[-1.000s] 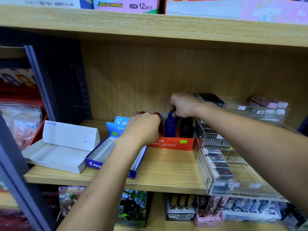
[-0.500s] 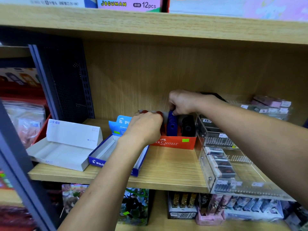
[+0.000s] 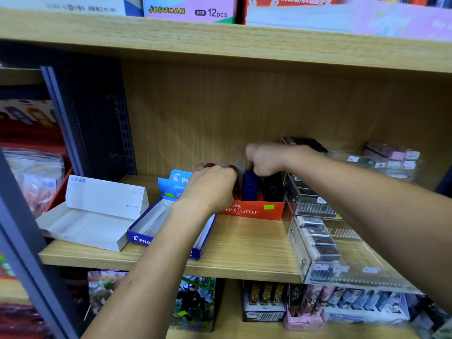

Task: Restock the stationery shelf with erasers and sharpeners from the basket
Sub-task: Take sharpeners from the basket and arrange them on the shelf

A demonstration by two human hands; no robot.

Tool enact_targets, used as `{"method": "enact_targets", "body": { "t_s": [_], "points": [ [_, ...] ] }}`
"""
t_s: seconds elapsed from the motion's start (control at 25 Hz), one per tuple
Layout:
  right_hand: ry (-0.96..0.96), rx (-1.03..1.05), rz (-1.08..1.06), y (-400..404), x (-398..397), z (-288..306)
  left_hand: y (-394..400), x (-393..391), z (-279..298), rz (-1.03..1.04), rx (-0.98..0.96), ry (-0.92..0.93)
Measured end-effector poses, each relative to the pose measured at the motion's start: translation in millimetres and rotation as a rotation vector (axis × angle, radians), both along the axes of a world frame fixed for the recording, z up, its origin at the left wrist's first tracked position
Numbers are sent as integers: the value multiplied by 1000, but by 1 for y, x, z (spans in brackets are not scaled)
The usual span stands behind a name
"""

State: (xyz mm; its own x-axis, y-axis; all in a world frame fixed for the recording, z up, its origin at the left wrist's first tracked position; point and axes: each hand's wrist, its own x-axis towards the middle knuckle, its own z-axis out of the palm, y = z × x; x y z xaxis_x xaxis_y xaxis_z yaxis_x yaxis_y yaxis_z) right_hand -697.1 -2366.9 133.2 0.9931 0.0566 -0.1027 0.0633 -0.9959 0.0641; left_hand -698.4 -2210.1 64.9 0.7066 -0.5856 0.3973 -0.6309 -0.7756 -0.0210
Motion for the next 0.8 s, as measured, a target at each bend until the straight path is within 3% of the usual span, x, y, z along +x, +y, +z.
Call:
{"method": "enact_targets", "body": {
  "t_s": [0.28,0.4,0.48,0.64,0.8],
  "points": [
    [-203,-173,4,14,-32,-11,23,-9,11,-95,-136,-84],
    [-359,-28,89,27,-44,-18,49,-14,14,-13,-167,-234],
    [-311,122,178,45,-53,-28,68,-21,16,143,-174,-252],
    [-170,208,317,81,-65,-53,103,-37,12,439,-68,-108],
    [-158,273,368,107,-76,-72,123,-41,-7,559,123,113]
  ]
}}
